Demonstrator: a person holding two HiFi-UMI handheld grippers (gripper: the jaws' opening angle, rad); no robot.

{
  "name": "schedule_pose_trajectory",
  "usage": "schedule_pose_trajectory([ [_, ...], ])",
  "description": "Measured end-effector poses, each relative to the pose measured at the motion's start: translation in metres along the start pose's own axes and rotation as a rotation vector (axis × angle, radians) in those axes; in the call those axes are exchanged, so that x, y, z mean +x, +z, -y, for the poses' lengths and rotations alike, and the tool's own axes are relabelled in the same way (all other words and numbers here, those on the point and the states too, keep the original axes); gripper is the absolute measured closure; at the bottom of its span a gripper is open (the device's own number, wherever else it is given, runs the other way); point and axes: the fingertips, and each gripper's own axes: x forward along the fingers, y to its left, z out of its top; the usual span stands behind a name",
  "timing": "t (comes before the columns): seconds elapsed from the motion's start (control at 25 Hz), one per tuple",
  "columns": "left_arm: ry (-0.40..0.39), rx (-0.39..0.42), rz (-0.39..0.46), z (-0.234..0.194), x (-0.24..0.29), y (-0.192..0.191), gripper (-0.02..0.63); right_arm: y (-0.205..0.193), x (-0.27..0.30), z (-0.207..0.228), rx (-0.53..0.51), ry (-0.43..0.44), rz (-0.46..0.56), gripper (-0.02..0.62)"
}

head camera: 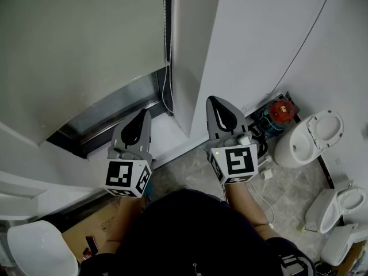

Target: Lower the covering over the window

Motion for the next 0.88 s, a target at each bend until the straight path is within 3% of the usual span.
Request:
schedule_pose_trajectory([
  [0.88, -0.035, 0.001, 0.020, 0.000, 0.023, 0.002, 0.594, -0.003, 0.015, 0.014, 0.005, -0.038, 0.017, 0.583],
])
